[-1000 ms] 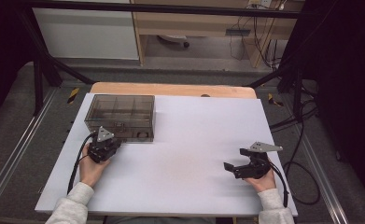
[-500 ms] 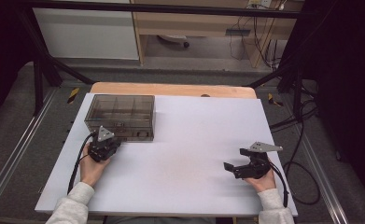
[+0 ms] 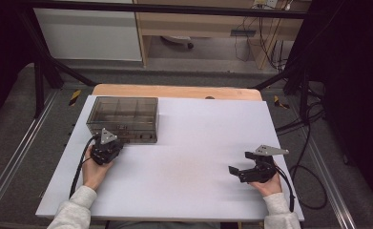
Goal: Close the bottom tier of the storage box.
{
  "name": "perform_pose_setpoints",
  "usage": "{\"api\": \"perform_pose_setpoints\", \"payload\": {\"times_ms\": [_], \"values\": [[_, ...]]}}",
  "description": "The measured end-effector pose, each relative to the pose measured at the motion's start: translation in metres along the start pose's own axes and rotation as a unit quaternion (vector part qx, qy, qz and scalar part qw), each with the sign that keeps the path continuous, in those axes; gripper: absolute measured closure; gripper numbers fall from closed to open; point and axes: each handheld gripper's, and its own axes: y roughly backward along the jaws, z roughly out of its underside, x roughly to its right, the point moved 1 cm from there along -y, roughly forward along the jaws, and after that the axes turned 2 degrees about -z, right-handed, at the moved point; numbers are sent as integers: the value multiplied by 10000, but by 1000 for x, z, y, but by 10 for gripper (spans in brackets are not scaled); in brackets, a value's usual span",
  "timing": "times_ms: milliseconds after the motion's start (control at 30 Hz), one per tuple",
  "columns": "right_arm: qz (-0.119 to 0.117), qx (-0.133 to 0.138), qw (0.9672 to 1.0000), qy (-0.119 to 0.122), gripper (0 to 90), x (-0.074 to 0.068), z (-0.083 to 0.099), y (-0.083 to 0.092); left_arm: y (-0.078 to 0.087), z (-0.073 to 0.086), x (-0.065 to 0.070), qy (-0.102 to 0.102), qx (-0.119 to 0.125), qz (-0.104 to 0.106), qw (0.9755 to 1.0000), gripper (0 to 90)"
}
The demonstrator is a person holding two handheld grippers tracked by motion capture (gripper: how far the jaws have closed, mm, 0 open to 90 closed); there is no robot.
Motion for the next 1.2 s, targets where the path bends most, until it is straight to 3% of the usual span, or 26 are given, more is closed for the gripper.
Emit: {"api": "perform_pose_setpoints", "payload": {"times_ms": [1200], "values": [[-4, 19, 10000, 8, 4, 0, 0, 0, -6, -1, -2, -31, 128, -156, 9998, 900]]}}
